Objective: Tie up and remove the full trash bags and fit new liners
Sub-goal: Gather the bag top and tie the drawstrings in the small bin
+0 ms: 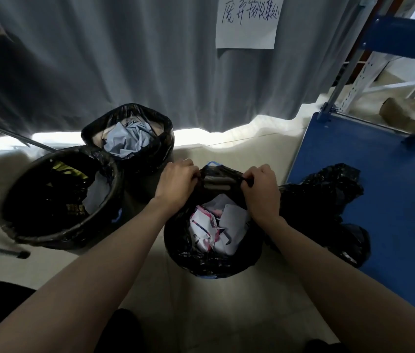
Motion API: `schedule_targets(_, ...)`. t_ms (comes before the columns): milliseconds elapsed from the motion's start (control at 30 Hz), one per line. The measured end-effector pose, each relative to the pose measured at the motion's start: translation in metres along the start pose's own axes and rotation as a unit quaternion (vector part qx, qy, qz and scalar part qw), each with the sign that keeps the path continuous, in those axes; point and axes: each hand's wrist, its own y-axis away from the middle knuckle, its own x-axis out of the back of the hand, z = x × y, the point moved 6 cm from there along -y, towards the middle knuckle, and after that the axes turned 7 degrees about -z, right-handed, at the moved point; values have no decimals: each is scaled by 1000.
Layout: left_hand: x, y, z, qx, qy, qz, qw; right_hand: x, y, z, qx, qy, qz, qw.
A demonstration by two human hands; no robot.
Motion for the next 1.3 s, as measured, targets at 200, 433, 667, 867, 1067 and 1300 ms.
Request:
schedule_targets(200, -1, 22, 17, -66, -37, 13, 997, -1, 23, 0, 47, 64, -12, 997)
schedule_targets(433, 11, 3, 51, -77, 16, -28, 997, 7, 22, -9, 45, 79, -46, 995)
schedule_targets(667, 6, -27, 90, -152, -90, -75, 981, 14, 23, -9, 85, 60, -13, 994)
schedule_targets(867, 27, -38, 80, -93, -100, -20, 990, 17, 28, 2, 5, -25, -63, 998)
schedule_targets(1067, 37, -30, 64, -44, -91, 17, 995, 20, 33, 9, -34, 11, -157, 987)
schedule_targets(1300, 44, -7, 46, -21, -75, 16, 997, 58, 52, -1, -39, 43, -28, 998)
